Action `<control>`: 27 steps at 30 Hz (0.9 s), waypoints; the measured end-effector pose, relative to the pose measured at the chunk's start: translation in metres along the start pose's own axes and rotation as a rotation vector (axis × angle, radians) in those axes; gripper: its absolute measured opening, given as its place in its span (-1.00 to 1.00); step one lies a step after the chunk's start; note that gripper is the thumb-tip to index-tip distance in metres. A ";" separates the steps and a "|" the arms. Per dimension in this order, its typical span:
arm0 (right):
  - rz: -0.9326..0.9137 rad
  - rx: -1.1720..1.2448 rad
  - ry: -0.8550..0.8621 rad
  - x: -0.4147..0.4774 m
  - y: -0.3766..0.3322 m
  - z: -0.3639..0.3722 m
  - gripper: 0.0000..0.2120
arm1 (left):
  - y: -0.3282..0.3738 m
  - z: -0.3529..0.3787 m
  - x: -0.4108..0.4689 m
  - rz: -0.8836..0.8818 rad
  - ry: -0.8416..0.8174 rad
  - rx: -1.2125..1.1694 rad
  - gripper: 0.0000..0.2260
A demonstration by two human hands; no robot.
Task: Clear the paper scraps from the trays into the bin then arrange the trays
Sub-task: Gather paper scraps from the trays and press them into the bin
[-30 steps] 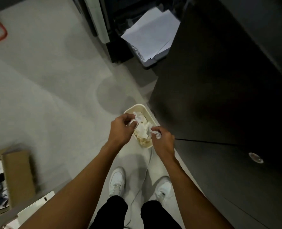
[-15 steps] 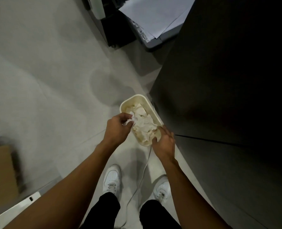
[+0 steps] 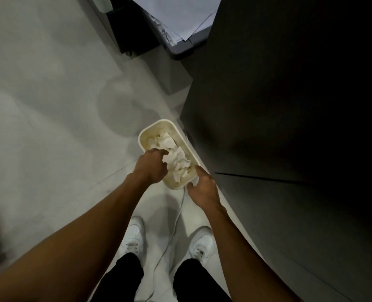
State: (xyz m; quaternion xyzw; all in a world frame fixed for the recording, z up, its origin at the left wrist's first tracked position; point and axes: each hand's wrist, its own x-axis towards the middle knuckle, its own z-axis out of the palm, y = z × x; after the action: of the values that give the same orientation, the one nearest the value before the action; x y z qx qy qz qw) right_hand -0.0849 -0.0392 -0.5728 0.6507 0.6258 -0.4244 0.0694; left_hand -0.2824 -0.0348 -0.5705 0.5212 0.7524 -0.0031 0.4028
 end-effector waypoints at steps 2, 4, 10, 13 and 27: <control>0.026 0.009 0.003 -0.007 -0.009 -0.009 -0.47 | -0.002 -0.006 -0.013 0.009 0.028 -0.041 -0.65; 0.022 0.003 0.007 -0.016 -0.019 -0.018 -0.49 | -0.003 -0.015 -0.029 0.021 0.035 -0.080 -0.68; 0.010 -0.018 0.012 -0.055 -0.057 -0.053 -0.52 | 0.023 -0.072 -0.089 0.043 0.028 -0.139 -0.73; -0.013 0.039 0.016 -0.089 -0.083 -0.083 -0.54 | 0.049 -0.111 -0.128 0.058 0.071 -0.166 -0.75; -0.127 0.315 0.270 -0.285 -0.224 -0.269 -0.46 | 0.172 -0.300 -0.269 0.245 0.192 -0.364 -0.80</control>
State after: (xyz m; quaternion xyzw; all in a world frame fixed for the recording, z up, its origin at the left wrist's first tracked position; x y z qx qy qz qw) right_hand -0.1147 -0.0410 -0.1226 0.6636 0.5951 -0.4296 -0.1443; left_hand -0.2919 -0.0393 -0.1327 0.5253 0.7064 0.2310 0.4143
